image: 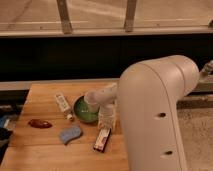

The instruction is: Place the eraser in the ceramic cup

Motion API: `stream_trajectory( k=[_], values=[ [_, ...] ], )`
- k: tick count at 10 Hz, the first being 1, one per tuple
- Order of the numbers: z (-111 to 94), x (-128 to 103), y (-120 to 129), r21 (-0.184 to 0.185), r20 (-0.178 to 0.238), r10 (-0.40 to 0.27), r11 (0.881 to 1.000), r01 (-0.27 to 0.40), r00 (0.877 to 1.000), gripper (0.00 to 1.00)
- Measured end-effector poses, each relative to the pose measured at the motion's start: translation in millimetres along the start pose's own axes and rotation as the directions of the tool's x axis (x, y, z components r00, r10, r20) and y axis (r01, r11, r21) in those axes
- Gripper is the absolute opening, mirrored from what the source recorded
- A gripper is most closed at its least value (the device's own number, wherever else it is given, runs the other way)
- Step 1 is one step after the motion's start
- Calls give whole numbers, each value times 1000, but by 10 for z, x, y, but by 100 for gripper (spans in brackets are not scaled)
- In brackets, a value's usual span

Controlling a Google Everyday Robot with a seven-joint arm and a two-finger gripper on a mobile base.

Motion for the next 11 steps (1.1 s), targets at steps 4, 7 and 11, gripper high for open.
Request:
stream_trajectory(
  k=[4, 7, 11],
  values=[
    [-290, -98, -33, -11, 59, 5, 1000, -4, 998, 15],
    [-744, -318, -182, -8, 149, 33, 999, -32, 988, 15],
    [-1654, -591, -295, 29, 325, 43, 998, -55, 945, 15]
  ],
)
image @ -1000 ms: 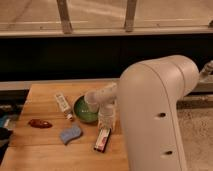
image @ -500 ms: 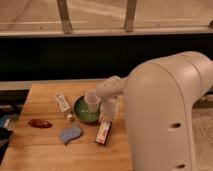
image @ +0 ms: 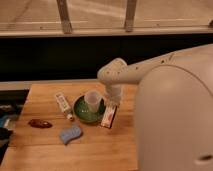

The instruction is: Place the eraser in the ceramic cup

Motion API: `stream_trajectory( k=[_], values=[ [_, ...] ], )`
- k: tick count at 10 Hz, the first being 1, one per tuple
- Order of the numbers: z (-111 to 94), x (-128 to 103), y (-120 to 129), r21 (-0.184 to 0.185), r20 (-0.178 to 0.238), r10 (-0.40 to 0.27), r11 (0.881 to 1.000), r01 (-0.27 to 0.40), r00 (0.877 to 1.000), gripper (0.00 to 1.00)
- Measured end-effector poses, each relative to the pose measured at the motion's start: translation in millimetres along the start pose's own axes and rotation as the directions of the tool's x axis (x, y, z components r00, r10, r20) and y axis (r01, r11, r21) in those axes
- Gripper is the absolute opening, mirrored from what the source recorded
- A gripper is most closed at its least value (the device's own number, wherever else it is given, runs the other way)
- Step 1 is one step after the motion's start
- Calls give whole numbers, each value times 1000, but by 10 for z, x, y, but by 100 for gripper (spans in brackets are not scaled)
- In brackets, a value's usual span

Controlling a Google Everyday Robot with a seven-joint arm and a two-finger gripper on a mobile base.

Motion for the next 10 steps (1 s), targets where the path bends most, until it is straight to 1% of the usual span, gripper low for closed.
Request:
stream_trajectory(
  k=[1, 2, 3, 4, 5, 6, 7, 8, 9, 10],
  values=[
    [-213, -124, 30, 2, 55, -8, 1000, 8, 998, 15],
    [-476, -275, 74, 6, 120, -20, 1000, 20, 993, 15],
    [-746, -445, 170, 5, 192, -38, 999, 38, 981, 15],
    [-911, -558, 261, 3, 242, -53, 999, 54, 969, 15],
    [-1099, -685, 414, -5, 307, -79, 996, 85, 949, 15],
    [-1254, -806, 569, -14, 378, -113, 992, 128, 919, 15],
    [-1324, -870, 667, -16, 428, -145, 986, 167, 892, 15],
    [-1369, -932, 762, -25, 479, -177, 976, 215, 860, 15],
    [-1358, -989, 822, -43, 503, -199, 966, 255, 841, 15],
    [-1342, -1024, 848, -54, 511, -210, 960, 275, 833, 15]
  ],
)
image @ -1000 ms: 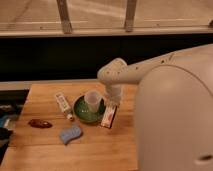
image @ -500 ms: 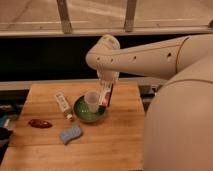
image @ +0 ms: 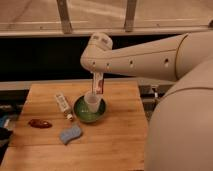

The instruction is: Place the eraser in the ceramic cup

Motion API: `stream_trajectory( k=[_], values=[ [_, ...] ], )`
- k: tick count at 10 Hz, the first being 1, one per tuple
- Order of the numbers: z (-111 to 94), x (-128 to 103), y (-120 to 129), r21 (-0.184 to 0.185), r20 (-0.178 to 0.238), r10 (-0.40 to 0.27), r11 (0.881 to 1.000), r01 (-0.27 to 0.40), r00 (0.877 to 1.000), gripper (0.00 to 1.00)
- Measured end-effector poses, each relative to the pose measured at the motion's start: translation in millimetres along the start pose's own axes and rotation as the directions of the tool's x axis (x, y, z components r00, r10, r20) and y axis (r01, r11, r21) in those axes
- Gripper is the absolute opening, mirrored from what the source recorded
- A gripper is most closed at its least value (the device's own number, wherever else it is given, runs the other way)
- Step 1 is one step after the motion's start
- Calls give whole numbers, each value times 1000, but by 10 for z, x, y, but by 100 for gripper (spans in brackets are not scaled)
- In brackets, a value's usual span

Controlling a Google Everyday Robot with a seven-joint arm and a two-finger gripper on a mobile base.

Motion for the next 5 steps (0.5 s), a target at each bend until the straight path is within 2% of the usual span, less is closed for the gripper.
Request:
stream_trajectory(
  k=[5],
  values=[
    [278, 30, 34, -77, -5, -22, 997, 21, 1000, 15]
  ],
)
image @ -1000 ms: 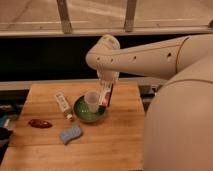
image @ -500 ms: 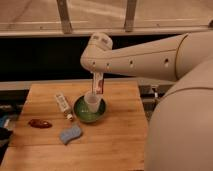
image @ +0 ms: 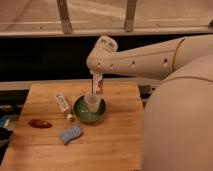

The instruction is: Place the eraser in the ceramic cup

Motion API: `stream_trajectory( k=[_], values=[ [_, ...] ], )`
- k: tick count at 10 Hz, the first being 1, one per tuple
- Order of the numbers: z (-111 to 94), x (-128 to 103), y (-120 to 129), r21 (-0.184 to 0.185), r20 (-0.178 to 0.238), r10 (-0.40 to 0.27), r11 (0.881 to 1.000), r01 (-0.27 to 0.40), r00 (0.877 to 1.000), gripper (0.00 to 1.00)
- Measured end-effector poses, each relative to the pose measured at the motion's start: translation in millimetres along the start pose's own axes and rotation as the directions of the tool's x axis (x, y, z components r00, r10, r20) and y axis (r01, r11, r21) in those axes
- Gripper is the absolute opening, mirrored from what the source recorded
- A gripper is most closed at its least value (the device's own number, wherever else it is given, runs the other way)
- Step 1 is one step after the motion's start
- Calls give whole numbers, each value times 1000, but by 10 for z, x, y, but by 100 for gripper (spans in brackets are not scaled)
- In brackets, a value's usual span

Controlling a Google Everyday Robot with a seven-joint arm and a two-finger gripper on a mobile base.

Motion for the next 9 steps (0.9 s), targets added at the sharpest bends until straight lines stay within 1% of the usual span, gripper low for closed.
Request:
stream_trajectory(
  k=[3, 5, 8, 9],
  values=[
    [187, 76, 34, -44, -27, 4, 999, -5, 1000, 15],
    [267, 133, 58, -71, -42, 9, 997, -12, 999, 15],
    [411, 222, 137, -104, -60, 12, 994, -18, 998, 15],
    [440, 240, 149, -110, -62, 11, 994, -17, 998, 15]
  ],
)
